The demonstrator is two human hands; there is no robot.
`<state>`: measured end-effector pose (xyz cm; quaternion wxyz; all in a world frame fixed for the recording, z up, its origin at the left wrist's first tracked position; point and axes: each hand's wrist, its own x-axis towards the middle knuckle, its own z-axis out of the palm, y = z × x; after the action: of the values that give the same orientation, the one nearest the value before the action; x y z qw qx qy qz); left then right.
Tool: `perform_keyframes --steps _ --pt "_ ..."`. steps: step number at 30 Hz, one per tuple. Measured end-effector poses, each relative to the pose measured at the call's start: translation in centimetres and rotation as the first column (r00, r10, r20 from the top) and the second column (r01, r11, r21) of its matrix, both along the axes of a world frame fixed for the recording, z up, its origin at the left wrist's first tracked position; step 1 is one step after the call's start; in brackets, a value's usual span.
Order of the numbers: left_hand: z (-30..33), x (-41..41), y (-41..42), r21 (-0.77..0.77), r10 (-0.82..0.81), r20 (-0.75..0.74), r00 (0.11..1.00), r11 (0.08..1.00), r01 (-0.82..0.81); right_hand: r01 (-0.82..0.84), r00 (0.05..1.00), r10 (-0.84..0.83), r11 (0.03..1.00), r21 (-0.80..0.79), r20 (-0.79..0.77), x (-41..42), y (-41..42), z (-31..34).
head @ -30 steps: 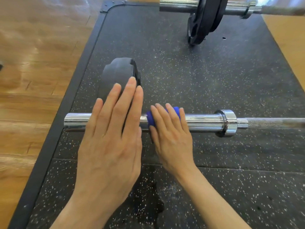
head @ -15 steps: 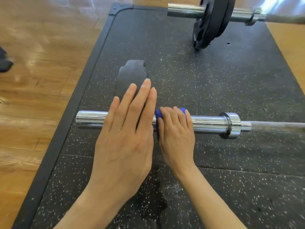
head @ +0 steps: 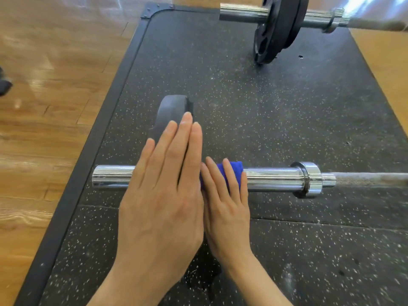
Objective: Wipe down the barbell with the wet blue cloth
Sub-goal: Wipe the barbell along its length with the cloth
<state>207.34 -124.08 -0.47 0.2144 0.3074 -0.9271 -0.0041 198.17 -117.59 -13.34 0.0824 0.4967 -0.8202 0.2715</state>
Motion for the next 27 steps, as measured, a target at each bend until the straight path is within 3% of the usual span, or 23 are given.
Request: perform_keyframes --steps 3,7,12,16,24,27 --pt "-0.4 0.7 1.2 0.003 0.019 -0.001 1.0 1.0 -0.019 -0.051 0.998 0.052 0.998 0.037 -0.019 -0.4 0.5 -0.1" --pt "-1.2 1.9 2.7 -0.011 0.02 -0.008 1.0 1.0 -0.02 0.099 0.992 -0.102 0.994 0.039 0.079 -0.9 -2.6 1.6" --pt "-1.9 3.2 4.3 -0.013 0.044 -0.028 0.999 0.999 -0.044 -0.035 0.999 0.033 0.999 0.041 0.031 1.4 2.1 0.8" --pt "-2.3 3.7 5.2 -0.053 0.049 0.002 0.999 0.997 -0.049 0.051 0.998 -0.055 0.994 0.098 0.039 -0.8 -1.4 2.1" --pt "1.1 3.1 3.9 0.204 0.024 -0.057 0.998 0.979 -0.012 -0.021 0.999 0.019 0.999 0.041 0.04 1.6 3.0 1.3" --pt "2.5 0.6 0.5 0.205 0.04 0.043 0.998 0.978 -0.048 -0.037 0.999 0.035 0.998 0.053 0.039 1.7 3.4 1.1"
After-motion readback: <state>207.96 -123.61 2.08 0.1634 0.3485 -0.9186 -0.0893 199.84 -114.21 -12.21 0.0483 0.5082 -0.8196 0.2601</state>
